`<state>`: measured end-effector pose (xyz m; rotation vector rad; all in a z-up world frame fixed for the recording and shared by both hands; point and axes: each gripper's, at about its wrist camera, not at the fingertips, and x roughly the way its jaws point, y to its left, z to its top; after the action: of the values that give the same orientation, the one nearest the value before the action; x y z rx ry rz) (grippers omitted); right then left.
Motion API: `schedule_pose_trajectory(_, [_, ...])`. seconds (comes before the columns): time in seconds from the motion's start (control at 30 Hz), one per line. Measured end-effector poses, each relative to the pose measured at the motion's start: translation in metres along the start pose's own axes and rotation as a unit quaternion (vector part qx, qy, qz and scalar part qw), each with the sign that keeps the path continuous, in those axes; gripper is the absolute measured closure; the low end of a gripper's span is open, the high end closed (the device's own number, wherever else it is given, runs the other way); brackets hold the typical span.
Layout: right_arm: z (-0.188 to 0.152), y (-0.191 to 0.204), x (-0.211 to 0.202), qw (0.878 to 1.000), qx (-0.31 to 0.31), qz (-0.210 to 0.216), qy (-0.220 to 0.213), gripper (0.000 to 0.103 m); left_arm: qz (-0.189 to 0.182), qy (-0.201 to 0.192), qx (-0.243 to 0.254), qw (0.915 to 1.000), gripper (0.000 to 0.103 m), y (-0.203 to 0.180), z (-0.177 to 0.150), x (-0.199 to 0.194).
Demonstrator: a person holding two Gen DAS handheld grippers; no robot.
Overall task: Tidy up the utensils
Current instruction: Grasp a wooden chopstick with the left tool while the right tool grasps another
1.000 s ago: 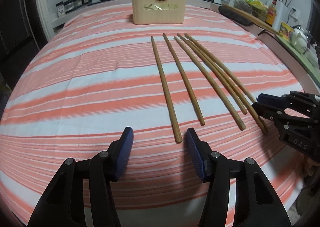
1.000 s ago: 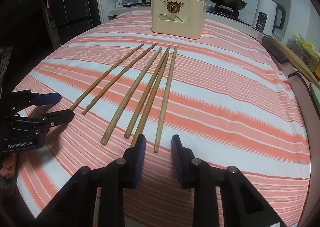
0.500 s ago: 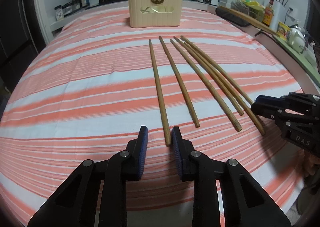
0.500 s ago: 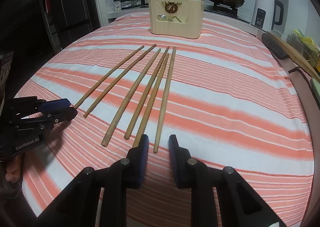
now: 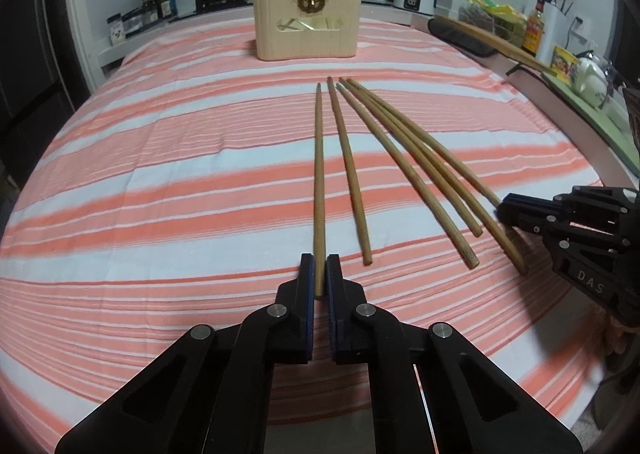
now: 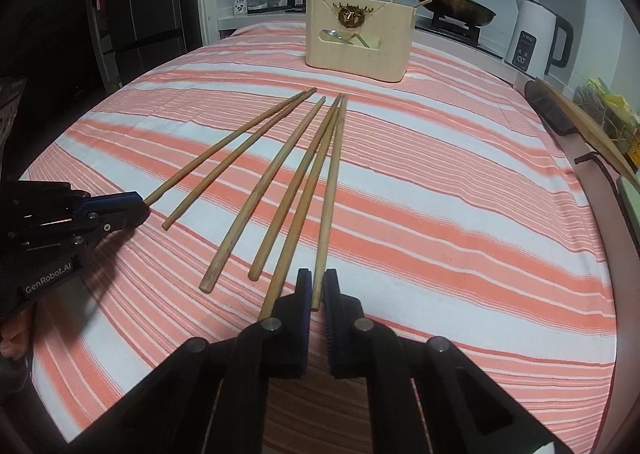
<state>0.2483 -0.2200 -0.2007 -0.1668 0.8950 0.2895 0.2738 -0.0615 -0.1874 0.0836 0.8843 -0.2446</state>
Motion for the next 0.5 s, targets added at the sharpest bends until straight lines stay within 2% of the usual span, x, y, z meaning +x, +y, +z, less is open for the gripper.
schedule_pose_trajectory(0.2, [0.009, -0.014, -0.036, 0.998, 0.023, -0.020, -0.048, 0.098, -0.005, -0.034, -0.018, 0.9992, 0.100, 0.014, 0.014, -0.028])
schedule_pose_trajectory(0.5, [0.055, -0.019, -0.107, 0.990, 0.016, -0.031, -0.137, 0.098, -0.013, -0.110, -0.021, 0.9936, 0.100, 0.032, 0.051, -0.097])
